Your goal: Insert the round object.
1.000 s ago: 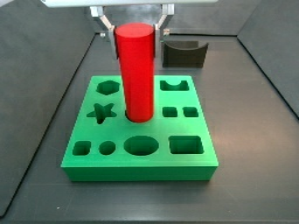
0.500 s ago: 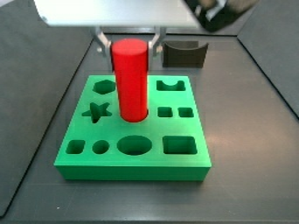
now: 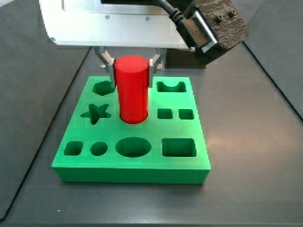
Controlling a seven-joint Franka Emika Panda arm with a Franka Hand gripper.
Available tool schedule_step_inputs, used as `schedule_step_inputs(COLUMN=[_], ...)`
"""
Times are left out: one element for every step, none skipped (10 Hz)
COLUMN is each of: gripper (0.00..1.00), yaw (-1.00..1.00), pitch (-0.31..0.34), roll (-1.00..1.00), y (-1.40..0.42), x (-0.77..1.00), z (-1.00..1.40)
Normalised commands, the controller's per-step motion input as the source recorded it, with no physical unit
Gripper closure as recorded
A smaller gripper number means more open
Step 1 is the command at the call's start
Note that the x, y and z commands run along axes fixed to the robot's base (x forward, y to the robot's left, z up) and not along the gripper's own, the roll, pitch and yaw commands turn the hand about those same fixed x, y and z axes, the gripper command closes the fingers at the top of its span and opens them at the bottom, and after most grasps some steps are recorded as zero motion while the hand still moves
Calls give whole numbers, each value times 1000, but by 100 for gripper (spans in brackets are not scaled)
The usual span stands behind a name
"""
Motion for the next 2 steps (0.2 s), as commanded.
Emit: schedule_step_inputs(gripper=[100, 100], yaw=[0, 0], pitch=[0, 0], roll=[-13, 0], y=[0, 0], x=[0, 0], z=[0, 0])
